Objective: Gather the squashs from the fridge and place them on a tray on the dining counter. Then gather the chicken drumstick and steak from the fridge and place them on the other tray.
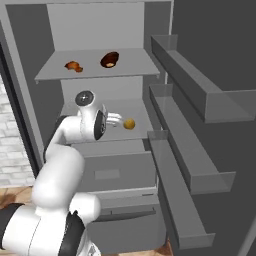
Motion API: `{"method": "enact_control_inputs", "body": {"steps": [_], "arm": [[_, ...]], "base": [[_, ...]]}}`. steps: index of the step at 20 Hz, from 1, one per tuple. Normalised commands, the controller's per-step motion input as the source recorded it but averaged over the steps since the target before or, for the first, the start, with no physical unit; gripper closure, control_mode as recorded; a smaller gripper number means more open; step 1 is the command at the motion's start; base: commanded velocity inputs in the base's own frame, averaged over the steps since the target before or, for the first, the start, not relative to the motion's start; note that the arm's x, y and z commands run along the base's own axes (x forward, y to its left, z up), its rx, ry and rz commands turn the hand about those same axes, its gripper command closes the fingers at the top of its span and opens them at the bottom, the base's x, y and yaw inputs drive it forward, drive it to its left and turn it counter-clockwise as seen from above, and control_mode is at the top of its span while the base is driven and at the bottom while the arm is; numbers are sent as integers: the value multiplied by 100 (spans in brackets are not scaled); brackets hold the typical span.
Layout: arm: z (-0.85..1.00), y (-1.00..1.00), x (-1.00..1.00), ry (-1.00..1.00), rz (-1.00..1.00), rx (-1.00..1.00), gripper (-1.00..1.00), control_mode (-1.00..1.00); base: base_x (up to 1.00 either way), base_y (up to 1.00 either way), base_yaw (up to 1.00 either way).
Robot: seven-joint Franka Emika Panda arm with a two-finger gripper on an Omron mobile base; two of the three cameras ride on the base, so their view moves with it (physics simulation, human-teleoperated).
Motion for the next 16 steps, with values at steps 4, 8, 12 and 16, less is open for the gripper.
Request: {"method": "enact_control_inputs", "body": {"steps": [4, 8, 12, 16], "arm": [[-43, 0, 40, -1, 0, 0, -100, -100], [-26, 0, 42, 0, 0, 0, -100, -100], [-10, 0, 48, 0, 0, 0, -100, -100], [-1, -4, 42, 0, 0, 0, -100, -100]], "base": [[0, 0, 0], [0, 0, 0], [0, 0, 0], [0, 0, 0]]}}
